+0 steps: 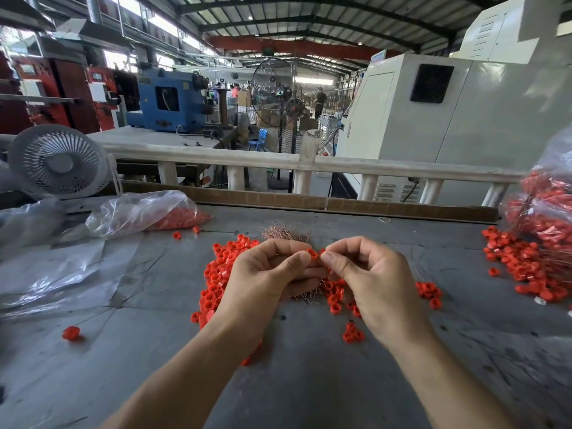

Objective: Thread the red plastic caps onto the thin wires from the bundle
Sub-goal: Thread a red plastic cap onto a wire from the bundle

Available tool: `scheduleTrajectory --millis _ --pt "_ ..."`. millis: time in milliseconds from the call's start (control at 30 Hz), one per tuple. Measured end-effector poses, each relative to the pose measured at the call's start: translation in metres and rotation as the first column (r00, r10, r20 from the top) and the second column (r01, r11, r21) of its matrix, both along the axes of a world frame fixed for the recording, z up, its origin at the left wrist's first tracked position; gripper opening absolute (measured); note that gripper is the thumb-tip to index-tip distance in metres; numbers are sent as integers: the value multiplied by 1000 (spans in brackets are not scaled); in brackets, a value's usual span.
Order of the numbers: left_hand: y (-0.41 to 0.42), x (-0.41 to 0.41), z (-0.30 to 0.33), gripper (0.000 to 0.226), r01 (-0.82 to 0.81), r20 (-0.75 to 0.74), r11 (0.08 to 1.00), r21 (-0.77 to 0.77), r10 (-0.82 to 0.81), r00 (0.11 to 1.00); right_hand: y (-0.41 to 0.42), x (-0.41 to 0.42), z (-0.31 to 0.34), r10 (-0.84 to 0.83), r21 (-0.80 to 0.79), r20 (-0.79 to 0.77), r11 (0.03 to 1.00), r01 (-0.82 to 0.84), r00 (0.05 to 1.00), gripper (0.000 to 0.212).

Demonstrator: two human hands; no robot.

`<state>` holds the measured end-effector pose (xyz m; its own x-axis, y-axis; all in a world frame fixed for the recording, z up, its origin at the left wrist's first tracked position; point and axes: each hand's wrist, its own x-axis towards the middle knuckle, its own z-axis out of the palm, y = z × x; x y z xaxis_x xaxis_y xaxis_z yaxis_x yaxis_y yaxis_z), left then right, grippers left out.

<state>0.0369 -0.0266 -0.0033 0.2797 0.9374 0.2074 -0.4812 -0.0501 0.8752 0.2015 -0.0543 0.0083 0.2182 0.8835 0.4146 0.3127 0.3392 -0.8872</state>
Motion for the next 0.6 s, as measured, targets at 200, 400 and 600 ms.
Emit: scheduleTrajectory --millis 200,400,600 --pt "0 -2 0 21 -9 19 1000 -20 10 1000 -2 1 2 48 3 44 999 -48 998 13" --pt "0 -3 1 21 -10 5 1000 1 10 1000 -5 0 3 6 32 82 999 -9 997 12" --pt "-5 -1 4 27 -20 -58 996 91 26 998 -9 -3 6 -50 152 158 988 26 986 7"
